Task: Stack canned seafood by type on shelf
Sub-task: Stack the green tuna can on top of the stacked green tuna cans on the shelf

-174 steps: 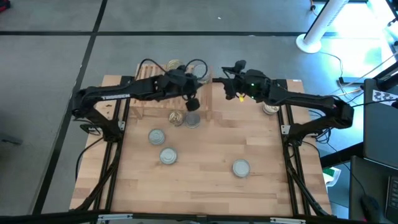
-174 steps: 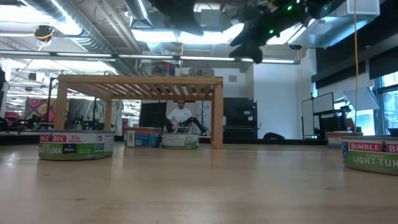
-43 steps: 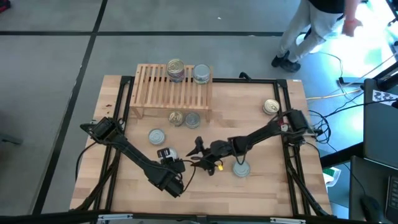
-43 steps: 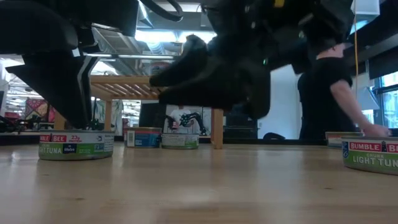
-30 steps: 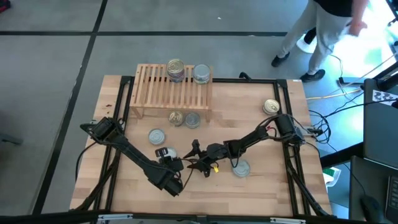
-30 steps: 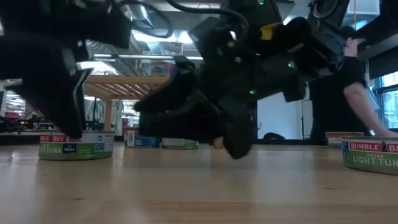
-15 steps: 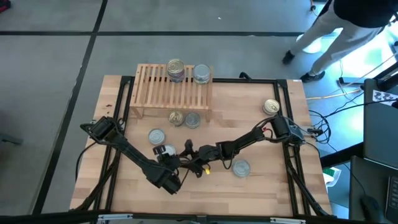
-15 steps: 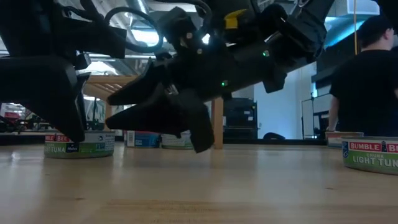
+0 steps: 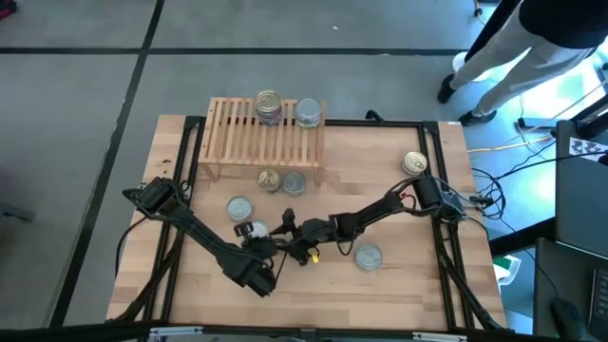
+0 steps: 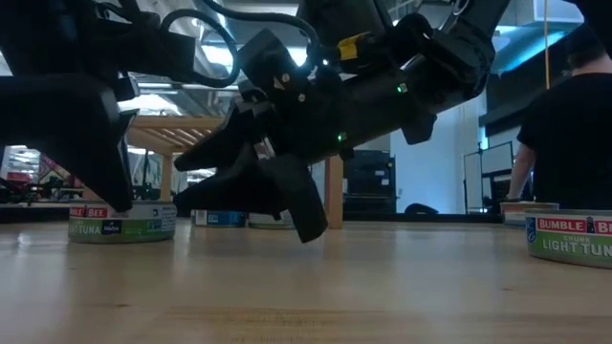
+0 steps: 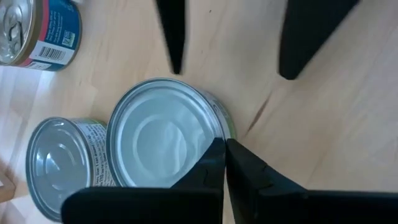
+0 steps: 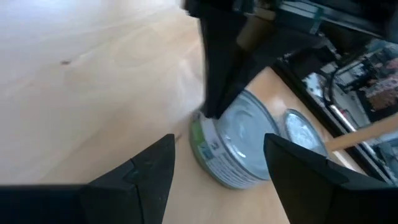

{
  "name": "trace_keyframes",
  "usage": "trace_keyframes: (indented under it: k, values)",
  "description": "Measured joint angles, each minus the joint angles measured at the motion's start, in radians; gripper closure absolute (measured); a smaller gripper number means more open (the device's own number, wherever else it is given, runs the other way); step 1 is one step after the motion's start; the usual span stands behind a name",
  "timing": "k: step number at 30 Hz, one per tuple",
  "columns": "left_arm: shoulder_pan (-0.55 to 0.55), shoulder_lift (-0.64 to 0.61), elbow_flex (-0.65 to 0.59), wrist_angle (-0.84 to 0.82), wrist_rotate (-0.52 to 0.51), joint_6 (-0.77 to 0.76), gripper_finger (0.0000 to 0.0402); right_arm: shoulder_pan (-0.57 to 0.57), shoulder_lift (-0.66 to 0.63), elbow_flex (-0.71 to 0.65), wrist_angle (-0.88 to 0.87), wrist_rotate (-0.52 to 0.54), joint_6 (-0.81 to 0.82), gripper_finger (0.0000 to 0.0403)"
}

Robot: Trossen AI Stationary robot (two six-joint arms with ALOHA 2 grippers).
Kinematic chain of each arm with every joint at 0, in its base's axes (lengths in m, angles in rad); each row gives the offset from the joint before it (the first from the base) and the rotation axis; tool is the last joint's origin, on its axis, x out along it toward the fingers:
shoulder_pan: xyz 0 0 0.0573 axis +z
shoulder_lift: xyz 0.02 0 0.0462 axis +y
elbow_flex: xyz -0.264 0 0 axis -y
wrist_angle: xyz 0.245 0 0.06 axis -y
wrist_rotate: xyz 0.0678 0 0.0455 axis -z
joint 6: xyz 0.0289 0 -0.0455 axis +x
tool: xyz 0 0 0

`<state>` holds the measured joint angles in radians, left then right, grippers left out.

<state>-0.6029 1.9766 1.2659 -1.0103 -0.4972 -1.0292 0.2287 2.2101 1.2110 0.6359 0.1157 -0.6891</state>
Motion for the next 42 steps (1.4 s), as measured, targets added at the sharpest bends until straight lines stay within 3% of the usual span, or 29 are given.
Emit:
trace_keyframes:
  k: [23,30,42]
  values:
    - [0.003,-0.005,0.035,0.008,-0.017,-0.047,0.0401,0.013,0.000,0.001,-0.051,0.002,-0.068,0.0159]
    - [0.011,-0.034,0.035,0.014,-0.018,-0.070,0.0401,0.040,-0.002,0.002,-0.047,0.074,-0.156,0.0159]
    - [0.013,-0.035,0.035,0.033,-0.036,-0.073,0.0401,0.040,-0.002,0.002,-0.062,0.104,-0.152,0.0159]
